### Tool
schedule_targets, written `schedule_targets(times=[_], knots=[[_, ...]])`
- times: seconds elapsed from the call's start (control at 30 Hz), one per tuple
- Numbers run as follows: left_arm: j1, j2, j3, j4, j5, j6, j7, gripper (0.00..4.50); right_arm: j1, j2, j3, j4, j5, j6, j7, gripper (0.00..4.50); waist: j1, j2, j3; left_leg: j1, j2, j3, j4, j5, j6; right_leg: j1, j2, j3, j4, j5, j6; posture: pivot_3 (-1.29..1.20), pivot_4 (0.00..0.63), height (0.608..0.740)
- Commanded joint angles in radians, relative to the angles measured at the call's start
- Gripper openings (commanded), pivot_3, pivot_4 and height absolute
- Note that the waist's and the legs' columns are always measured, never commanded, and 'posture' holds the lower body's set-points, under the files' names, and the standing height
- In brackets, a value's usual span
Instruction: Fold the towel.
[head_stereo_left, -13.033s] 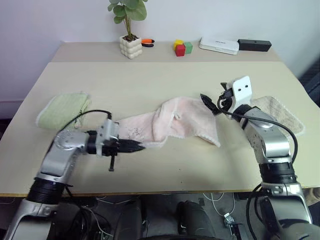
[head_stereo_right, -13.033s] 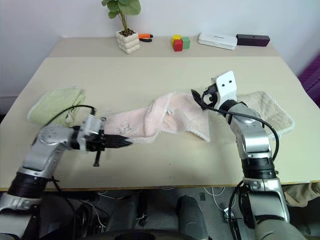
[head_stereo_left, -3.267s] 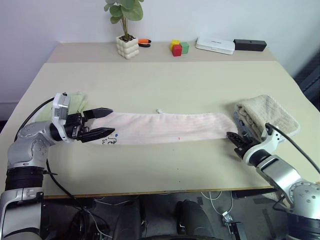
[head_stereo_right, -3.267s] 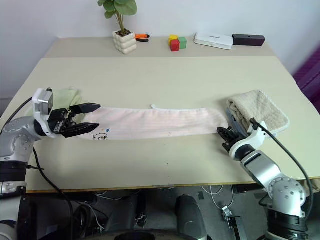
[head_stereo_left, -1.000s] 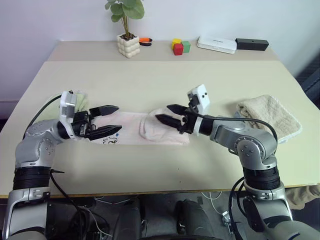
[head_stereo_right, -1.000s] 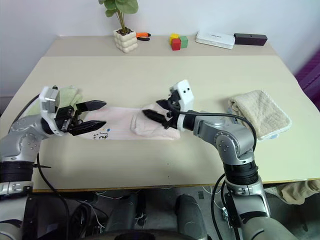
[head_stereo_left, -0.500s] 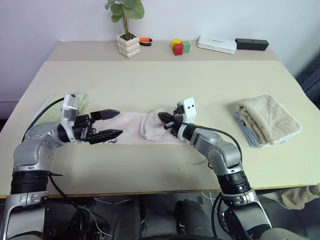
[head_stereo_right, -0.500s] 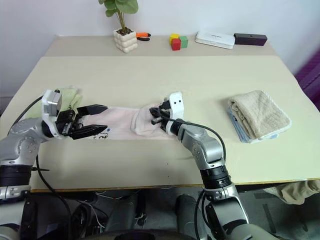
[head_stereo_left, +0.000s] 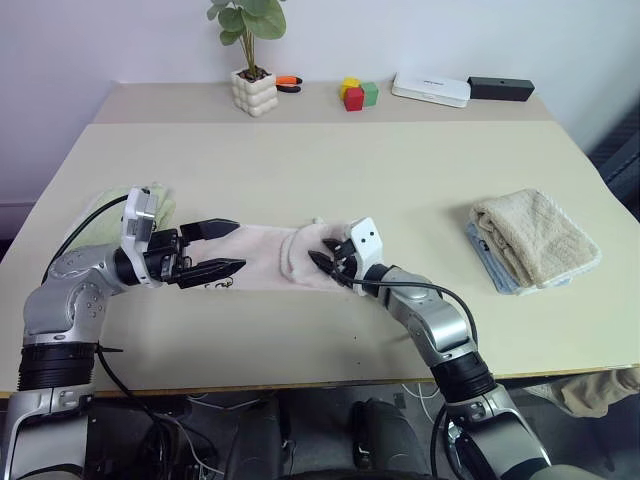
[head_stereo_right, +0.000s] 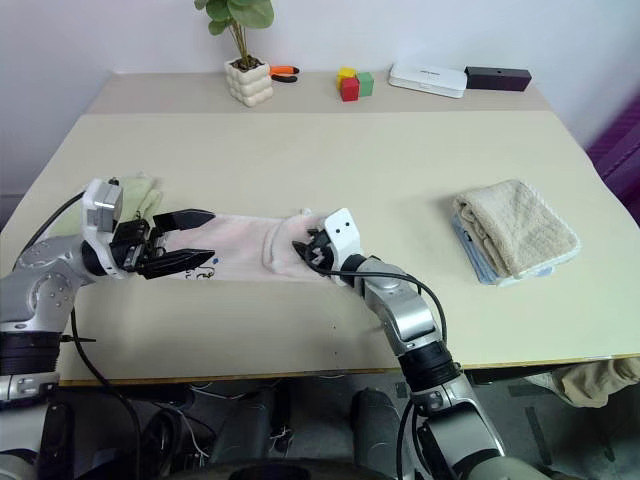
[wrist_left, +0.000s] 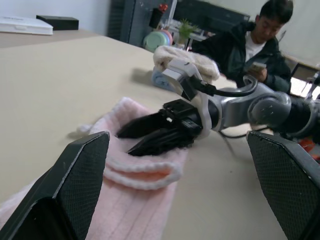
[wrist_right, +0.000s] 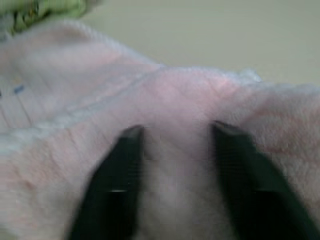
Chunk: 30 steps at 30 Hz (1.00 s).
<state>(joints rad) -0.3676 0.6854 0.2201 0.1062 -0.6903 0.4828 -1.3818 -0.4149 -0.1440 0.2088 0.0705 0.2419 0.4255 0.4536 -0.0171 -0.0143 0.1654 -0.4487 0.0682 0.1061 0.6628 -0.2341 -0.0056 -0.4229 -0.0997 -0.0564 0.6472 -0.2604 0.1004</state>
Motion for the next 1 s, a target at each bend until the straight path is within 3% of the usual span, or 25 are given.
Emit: schedule_targets(times=[0.03, 0.07, 0.27, 0.47, 0.57, 0.73, 0.9, 1.0], knots=[[0.060, -0.037, 0.079, -0.120, -0.156, 0.152, 0.120, 4.50, -0.030, 0.018, -0.069, -0.071, 0.052, -0.005, 0.008, 4.12, 0.000, 0.000, 0.000, 0.000, 0.000, 0.000, 0.000, 0.000, 0.000, 0.000, 0.000, 0.000, 0.000, 0.000, 0.000, 0.00, 0.150, 0.735], [0.086, -0.048, 0.098, -0.147, -0.198, 0.200, 0.161, 4.50, -0.034, 0.020, -0.077, -0.076, 0.057, -0.003, 0.008, 4.42, 0.000, 0.000, 0.000, 0.000, 0.000, 0.000, 0.000, 0.000, 0.000, 0.000, 0.000, 0.000, 0.000, 0.000, 0.000, 0.00, 0.150, 0.735], [0.237, -0.064, 0.187, -0.280, -0.351, 0.358, 0.348, 4.50, -0.035, -0.001, -0.082, -0.160, 0.115, 0.051, 0.077, 4.42, -0.001, 0.000, 0.000, 0.000, 0.001, -0.001, -0.001, 0.000, 0.000, 0.000, 0.000, 0.000, 0.000, 0.000, 0.000, 0.00, 0.150, 0.735], [0.292, -0.169, 0.322, -0.305, -0.656, 0.503, 0.764, 4.50, -0.047, -0.183, -0.108, -0.297, 0.174, 0.092, 0.258, 4.42, 0.006, 0.000, 0.000, 0.001, -0.001, -0.004, 0.000, 0.000, 0.000, 0.001, -0.002, 0.000, 0.000, 0.000, 0.000, 0.00, 0.150, 0.735], [0.394, -0.263, 0.330, -0.393, -0.803, 0.489, 0.951, 4.50, -0.023, -0.297, -0.164, -0.376, 0.206, 0.026, 0.367, 4.42, 0.004, 0.000, 0.001, 0.001, -0.001, -0.004, 0.000, 0.000, 0.001, 0.002, -0.003, 0.000, 0.000, 0.000, 0.000, 0.00, 0.150, 0.735], [0.536, -0.324, 0.321, -0.500, -0.854, 0.436, 1.118, 4.50, 0.033, -0.403, -0.223, -0.453, 0.287, 0.037, 0.466, 4.42, 0.005, 0.000, 0.000, 0.005, 0.000, -0.004, -0.001, -0.001, 0.000, 0.005, -0.002, 0.000, -0.001, -0.001, -0.002, 0.00, 0.150, 0.735], [0.641, -0.342, 0.332, -0.528, -0.960, 0.377, 1.212, 4.50, 0.043, -0.416, -0.216, -0.440, 0.264, 0.011, 0.459, 4.42, 0.007, 0.000, 0.000, 0.006, -0.001, -0.004, -0.001, -0.001, 0.000, 0.005, -0.003, 0.000, -0.002, -0.004, -0.007, 0.00, 0.150, 0.735], [0.643, -0.371, 0.337, -0.502, -0.929, 0.297, 1.289, 4.50, 0.040, -0.408, -0.208, -0.424, 0.255, 0.001, 0.450, 4.42, 0.010, -0.001, 0.000, 0.006, -0.001, -0.004, -0.001, -0.001, 0.000, 0.005, -0.003, 0.000, -0.002, -0.004, -0.008, 0.00, 0.150, 0.735]])
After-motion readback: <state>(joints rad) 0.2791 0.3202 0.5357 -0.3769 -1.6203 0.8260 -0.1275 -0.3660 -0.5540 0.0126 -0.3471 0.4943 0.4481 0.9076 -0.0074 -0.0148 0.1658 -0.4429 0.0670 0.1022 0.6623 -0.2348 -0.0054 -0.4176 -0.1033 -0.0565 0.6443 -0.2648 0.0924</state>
